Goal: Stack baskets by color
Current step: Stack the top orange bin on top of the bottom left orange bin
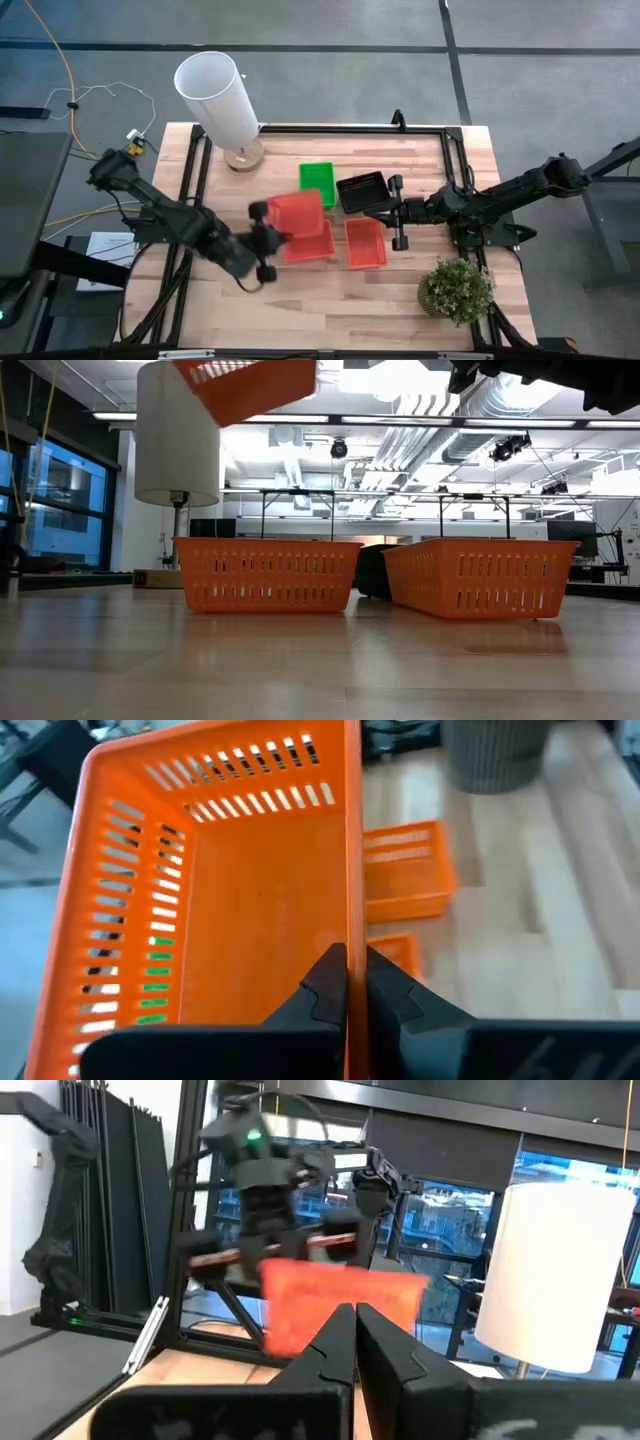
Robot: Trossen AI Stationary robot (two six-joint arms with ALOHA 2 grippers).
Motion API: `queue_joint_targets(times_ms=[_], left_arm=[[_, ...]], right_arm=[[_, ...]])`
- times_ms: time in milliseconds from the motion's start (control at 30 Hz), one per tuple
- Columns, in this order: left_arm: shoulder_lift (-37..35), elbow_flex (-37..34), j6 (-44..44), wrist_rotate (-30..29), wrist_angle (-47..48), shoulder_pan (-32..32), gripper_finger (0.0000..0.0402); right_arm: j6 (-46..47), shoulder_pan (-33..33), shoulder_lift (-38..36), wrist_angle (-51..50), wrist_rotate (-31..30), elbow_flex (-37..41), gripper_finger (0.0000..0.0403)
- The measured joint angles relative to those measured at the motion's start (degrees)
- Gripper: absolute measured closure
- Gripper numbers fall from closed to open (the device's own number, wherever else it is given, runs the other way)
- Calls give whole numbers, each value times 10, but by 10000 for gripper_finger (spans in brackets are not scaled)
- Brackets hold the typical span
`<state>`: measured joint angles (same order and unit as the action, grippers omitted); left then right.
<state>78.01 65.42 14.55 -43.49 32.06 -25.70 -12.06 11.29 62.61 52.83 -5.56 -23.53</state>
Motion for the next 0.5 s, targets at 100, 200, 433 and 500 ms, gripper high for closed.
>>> queue_joint_targets(times_ms=[100,200,433,500], left_arm=[[53,23,1,5,1,-8,401],[90,19,34,13,3,-12,401],[162,8,98,-9,-15,-14,401],[181,8,99,-12,-37,-11,401]], right_arm=[[10,0,0,2,0,0,403],[21,0,0,1,0,0,403],[37,0,0,-7,0,0,403],[45,0,0,-8,0,0,403]])
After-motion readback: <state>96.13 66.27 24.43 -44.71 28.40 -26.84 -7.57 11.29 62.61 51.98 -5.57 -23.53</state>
